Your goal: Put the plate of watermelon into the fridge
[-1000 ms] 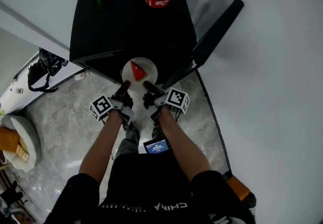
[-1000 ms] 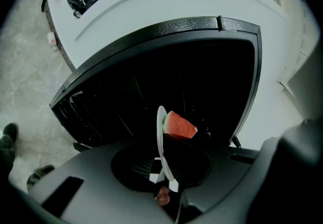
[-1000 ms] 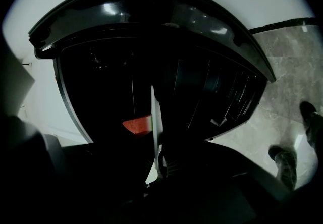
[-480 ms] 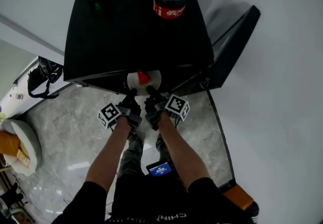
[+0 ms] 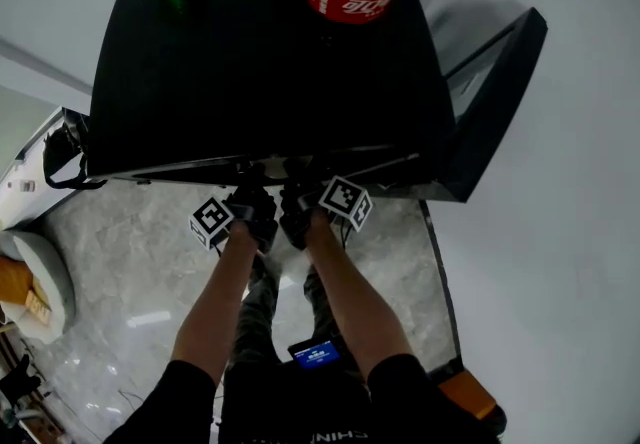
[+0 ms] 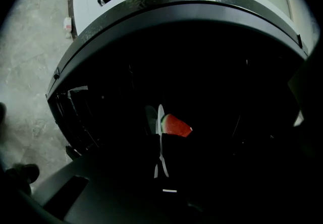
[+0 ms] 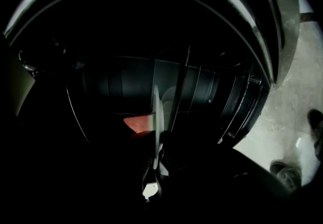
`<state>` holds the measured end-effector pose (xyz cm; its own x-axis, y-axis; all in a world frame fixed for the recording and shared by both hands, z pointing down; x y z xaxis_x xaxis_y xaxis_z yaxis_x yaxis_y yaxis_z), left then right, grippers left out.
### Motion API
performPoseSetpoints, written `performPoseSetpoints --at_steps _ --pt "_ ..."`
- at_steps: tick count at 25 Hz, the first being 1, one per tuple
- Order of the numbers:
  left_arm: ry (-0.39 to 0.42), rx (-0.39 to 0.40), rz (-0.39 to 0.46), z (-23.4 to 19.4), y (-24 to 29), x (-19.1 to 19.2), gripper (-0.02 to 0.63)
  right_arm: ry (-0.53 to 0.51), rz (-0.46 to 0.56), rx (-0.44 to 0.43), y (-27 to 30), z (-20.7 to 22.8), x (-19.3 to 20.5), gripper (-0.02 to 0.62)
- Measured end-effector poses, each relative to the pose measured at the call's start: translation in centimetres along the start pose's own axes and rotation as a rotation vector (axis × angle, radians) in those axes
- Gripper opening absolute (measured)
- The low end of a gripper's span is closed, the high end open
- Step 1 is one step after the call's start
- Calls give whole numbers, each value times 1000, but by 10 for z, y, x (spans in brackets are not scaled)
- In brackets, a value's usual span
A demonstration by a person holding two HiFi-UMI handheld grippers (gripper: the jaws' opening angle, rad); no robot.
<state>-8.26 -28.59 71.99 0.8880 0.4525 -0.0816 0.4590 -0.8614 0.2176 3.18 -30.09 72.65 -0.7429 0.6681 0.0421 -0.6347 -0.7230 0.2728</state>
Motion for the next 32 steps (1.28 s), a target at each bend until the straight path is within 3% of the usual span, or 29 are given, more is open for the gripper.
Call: performPoseSetpoints --at_steps 10,14,18,21,26,32 --pt "-15 3 43 -7 6 -8 18 -89 -86 20 7 1 0 34" --pt "-10 0 72 -4 9 -14 18 -140 -129 2 0 -3 4 67" --pt "4 -12 75 -4 12 -18 18 -330 -169 50 -16 -2 8 87" --pt "5 -13 68 -5 15 -19 18 -525 -211 100 -17 -2 14 43" --pt "41 -11 18 -1 20 -18 18 -646 -246 133 -2 -4 17 35" --pt "112 -35 -86 6 22 -16 63 -637 -219 174 4 -3 11 34"
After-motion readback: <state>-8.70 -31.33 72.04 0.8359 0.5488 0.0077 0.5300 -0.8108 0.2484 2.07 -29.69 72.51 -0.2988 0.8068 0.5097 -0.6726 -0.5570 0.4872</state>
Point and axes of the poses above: the fingertips, and each gripper's own axes: y forward along the fingers, z to its right, x out of its underside, the point moved 4 cm from there along -y, backward along the fingers, and after that the axes turned 6 degrees about -y, right-handed, at the moved point
